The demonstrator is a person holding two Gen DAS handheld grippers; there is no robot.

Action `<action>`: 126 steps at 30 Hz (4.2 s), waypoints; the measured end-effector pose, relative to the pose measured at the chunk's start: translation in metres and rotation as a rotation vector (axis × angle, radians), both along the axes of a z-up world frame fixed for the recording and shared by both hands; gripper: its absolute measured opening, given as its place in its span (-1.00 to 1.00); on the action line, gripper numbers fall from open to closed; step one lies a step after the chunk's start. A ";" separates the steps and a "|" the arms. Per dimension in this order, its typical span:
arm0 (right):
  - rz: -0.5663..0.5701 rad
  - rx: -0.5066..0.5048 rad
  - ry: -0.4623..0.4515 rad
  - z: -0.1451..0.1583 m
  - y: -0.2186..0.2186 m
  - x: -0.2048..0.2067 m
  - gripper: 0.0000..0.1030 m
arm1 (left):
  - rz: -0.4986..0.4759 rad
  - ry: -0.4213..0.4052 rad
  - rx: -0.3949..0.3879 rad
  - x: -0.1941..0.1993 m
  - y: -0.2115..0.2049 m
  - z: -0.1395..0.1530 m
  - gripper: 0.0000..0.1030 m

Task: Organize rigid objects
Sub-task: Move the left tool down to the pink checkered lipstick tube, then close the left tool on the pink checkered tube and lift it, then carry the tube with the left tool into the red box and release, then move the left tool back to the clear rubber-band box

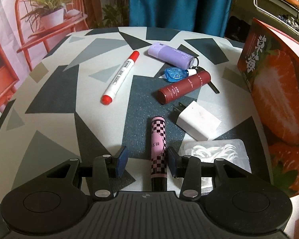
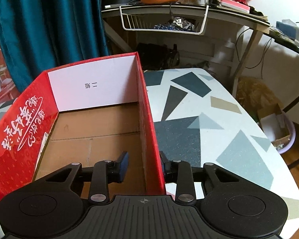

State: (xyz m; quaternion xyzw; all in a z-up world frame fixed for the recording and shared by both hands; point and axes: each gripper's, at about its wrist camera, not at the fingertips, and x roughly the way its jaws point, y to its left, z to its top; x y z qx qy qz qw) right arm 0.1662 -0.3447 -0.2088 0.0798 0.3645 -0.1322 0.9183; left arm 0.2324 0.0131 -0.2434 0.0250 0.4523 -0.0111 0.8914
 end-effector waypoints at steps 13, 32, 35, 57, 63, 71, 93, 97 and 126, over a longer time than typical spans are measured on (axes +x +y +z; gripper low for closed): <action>0.050 -0.032 0.017 0.001 -0.003 -0.004 -0.81 | 0.010 -0.040 -0.006 -0.003 0.001 0.017 -0.67; 0.094 0.016 0.011 0.002 -0.004 -0.008 -0.78 | 0.035 -0.147 -0.101 0.001 0.010 0.069 -0.67; 0.092 0.018 0.015 0.003 -0.004 -0.009 -0.78 | 0.024 -0.154 -0.117 0.002 0.007 0.075 -0.67; 0.226 0.041 -0.012 -0.002 0.000 -0.012 -0.81 | -0.074 -0.196 -0.170 -0.001 -0.015 0.102 -0.67; 0.167 0.063 -0.020 -0.003 0.000 -0.014 -0.79 | -0.112 -0.213 -0.175 0.000 -0.028 0.109 -0.67; 0.098 0.069 -0.026 -0.002 0.007 -0.018 -0.75 | -0.183 -0.234 -0.209 0.008 -0.052 0.124 -0.67; 0.005 0.094 -0.044 -0.003 0.013 -0.023 -0.70 | -0.453 -0.083 -0.127 0.082 -0.158 0.074 -0.66; -0.031 0.102 -0.052 -0.004 0.014 -0.025 -0.67 | -0.474 -0.098 -0.117 0.081 -0.157 0.075 -0.63; -0.097 0.092 -0.059 -0.006 0.023 -0.034 -0.65 | -0.216 -0.040 -0.257 0.003 -0.004 0.018 0.56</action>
